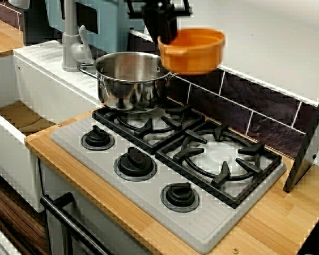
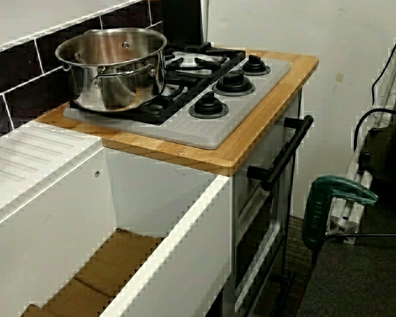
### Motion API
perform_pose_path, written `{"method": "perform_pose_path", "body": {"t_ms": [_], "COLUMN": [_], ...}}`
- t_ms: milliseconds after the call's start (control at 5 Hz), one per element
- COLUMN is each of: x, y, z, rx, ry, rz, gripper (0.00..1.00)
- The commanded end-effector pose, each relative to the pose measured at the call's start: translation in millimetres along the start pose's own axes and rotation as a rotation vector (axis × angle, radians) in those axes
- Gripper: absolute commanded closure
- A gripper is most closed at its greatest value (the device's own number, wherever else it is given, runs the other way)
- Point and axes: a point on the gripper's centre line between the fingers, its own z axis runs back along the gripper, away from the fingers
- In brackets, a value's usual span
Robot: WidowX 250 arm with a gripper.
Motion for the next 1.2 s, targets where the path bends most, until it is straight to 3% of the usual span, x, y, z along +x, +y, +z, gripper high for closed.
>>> {"method": "perform_pose_path", "body": {"t_ms": [0, 600, 800, 1000], "x": [14.8, 6.7, 4.7, 4.2], "y": [21.8, 33.1, 34.8, 38.3], "z": [55.9, 70.3, 70.3, 68.1], "rx": [0.039, 0.123, 0.139, 0.168], "ry": [-0.175, -0.297, -0.293, -0.318], "rz": [0.021, 0.004, -0.01, -0.005], "gripper": [1.0, 1.0, 1.0, 1.0]}}
